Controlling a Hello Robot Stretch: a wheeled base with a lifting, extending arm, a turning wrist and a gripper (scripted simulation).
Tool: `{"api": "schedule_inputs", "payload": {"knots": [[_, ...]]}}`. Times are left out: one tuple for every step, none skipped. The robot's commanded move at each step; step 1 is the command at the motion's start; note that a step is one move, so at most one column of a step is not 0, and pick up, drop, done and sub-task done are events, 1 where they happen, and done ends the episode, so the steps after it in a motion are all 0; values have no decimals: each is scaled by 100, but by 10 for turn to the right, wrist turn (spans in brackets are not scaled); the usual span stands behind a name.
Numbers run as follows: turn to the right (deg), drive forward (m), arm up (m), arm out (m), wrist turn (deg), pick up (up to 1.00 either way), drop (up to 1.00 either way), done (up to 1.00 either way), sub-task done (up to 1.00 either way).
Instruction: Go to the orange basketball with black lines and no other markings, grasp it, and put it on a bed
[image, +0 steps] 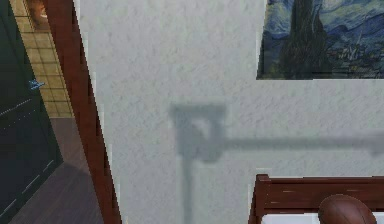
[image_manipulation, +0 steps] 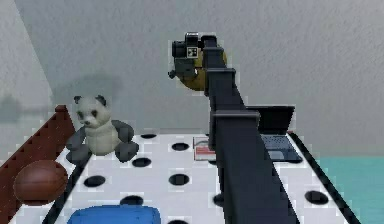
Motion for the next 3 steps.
{"api": "schedule_inputs", "payload": {"knots": [[0, 0, -40, 0, 0, 0, 0, 0, 0], [0, 0, -32, 0, 0, 0, 0, 0, 0], [0, 0, 0, 0, 0, 0, 100, 0, 0]]}}
